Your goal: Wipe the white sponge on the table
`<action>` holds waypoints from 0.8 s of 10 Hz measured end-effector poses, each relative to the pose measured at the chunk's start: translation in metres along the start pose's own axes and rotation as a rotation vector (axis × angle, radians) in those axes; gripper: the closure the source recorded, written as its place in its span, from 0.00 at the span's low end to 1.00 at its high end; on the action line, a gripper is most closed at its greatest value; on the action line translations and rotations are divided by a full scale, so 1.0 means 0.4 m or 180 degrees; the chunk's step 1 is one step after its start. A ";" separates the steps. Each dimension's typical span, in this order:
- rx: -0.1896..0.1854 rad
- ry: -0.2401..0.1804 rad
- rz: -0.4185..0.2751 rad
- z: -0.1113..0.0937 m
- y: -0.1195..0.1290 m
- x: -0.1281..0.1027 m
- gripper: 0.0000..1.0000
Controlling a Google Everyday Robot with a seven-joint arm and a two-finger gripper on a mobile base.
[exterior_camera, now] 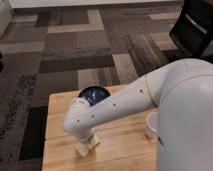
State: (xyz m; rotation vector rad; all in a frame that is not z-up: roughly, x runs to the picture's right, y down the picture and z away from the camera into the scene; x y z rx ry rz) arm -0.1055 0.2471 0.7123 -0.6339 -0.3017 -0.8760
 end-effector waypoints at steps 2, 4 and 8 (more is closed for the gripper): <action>0.0014 0.0018 -0.0011 0.005 -0.026 0.023 0.98; -0.0026 -0.0012 0.0053 0.026 -0.026 0.045 0.98; -0.0122 0.0121 0.0395 0.025 0.045 0.151 0.98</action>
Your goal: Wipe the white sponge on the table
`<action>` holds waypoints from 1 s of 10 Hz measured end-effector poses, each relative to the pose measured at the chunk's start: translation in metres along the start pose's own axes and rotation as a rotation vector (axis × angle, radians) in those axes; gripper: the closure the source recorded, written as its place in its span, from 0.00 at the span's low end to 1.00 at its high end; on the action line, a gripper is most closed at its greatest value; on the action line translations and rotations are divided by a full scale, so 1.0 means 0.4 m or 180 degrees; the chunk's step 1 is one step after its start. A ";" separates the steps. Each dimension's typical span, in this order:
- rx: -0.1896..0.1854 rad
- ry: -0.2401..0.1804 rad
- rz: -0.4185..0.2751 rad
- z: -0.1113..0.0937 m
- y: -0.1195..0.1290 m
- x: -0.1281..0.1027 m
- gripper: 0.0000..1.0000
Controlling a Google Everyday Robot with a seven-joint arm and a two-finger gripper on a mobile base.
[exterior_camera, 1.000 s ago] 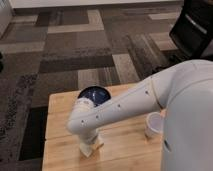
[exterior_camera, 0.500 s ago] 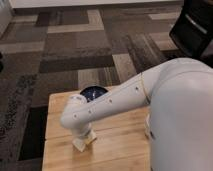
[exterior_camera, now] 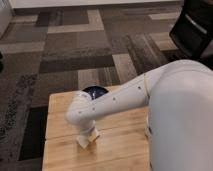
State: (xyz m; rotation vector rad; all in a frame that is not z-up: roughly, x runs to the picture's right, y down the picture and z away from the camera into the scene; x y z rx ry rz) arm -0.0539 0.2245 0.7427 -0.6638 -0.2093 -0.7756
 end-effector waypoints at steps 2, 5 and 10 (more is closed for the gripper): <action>-0.0058 0.0057 0.0250 -0.008 0.055 0.053 0.98; -0.0147 0.0020 0.0435 0.011 0.109 0.061 0.98; -0.0068 -0.0056 0.0128 -0.014 0.079 -0.049 0.98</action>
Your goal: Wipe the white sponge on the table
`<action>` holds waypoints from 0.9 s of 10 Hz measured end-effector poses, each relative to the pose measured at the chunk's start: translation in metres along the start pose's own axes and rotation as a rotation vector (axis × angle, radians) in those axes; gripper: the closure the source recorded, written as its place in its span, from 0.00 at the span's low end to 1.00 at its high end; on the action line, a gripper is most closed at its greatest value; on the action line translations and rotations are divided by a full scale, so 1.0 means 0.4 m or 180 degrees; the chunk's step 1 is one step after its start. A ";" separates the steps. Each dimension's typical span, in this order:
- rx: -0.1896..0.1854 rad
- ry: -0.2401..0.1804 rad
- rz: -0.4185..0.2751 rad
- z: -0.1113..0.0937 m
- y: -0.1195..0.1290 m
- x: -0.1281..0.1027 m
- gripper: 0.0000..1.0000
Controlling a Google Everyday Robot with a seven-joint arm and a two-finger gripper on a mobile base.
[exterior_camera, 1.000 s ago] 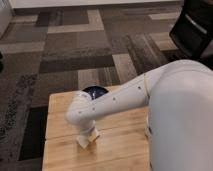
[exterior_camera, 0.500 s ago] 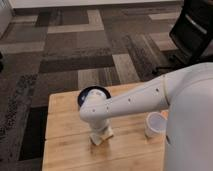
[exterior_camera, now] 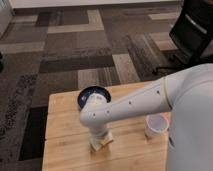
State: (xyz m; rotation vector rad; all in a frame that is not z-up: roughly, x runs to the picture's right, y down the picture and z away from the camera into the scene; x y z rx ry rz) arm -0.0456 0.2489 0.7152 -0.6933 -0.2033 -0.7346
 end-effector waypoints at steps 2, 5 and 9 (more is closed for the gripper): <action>0.0103 -0.0050 -0.0357 -0.023 -0.047 -0.094 0.98; 0.0206 -0.0112 -0.0713 -0.032 -0.117 -0.176 0.98; 0.0263 -0.0177 -0.0859 -0.015 -0.194 -0.187 0.98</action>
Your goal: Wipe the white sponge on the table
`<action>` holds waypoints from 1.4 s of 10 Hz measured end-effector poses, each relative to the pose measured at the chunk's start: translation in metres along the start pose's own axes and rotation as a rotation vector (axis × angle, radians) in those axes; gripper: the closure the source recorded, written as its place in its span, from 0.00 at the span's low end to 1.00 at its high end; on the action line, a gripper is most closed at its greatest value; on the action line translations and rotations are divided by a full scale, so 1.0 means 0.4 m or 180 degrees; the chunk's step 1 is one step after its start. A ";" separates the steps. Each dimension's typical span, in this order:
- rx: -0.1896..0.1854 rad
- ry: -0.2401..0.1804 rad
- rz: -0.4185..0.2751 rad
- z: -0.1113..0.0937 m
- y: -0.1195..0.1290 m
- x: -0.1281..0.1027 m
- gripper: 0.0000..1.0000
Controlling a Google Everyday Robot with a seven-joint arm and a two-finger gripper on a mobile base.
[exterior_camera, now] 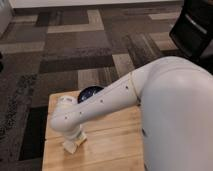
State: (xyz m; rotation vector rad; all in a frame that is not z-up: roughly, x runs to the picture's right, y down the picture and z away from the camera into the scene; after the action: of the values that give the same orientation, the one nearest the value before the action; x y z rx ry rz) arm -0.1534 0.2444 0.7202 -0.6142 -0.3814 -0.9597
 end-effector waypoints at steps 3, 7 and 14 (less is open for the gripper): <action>-0.0065 -0.0034 0.0081 0.025 0.002 0.033 0.98; -0.0153 0.0127 0.0338 0.012 0.061 0.137 0.98; -0.0266 0.0279 0.0999 -0.028 0.221 0.244 0.98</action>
State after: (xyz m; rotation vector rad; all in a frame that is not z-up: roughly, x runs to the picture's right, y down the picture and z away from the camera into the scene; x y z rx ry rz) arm -0.0263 0.2124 0.7381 -0.6828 -0.1606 -0.7012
